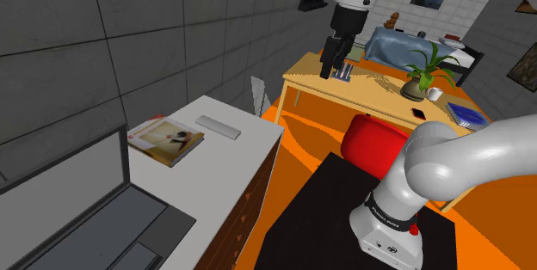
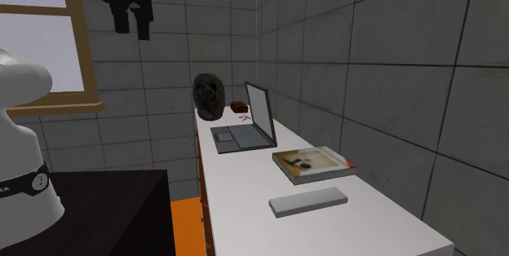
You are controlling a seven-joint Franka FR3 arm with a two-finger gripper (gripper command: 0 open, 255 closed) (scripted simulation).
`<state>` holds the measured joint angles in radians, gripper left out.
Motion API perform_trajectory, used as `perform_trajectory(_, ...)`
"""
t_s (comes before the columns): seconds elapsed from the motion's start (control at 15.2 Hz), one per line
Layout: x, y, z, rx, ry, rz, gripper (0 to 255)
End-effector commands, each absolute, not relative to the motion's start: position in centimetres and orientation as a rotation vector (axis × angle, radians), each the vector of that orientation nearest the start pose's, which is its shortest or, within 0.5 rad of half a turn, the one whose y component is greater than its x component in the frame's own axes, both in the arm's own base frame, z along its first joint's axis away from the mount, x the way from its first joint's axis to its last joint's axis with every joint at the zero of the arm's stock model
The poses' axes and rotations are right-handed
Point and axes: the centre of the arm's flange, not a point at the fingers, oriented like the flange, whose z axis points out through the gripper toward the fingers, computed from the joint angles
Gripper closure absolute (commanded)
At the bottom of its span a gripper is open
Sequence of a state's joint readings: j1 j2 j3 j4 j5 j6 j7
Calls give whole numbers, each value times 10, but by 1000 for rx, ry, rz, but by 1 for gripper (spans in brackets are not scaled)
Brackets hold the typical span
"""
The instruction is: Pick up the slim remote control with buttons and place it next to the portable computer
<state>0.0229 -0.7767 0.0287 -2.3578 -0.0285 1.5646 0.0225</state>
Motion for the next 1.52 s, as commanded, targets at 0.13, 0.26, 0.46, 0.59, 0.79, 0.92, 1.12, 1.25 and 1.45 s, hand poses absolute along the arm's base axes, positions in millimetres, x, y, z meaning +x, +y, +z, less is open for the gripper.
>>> perform_trajectory(0.13, 327, 15, 568, -3187, -36, 23, 0)
perform_trajectory(0.26, 346, 15, 550, -3184, -38, 22, 0)
perform_trajectory(0.46, 374, 14, 522, -3179, -42, 20, 0)
perform_trajectory(0.59, 393, 14, 504, -3175, -45, 19, 0)
perform_trajectory(0.79, 422, 15, 477, -3170, -49, 18, 0)
perform_trajectory(0.92, 441, 15, 459, -3167, -52, 17, 0)
perform_trajectory(1.12, 469, 15, 431, -3162, -55, 15, 0)
perform_trajectory(1.25, 488, 16, 413, -3158, -58, 14, 0)
perform_trajectory(1.45, 517, 16, 386, -3153, -62, 13, 0)
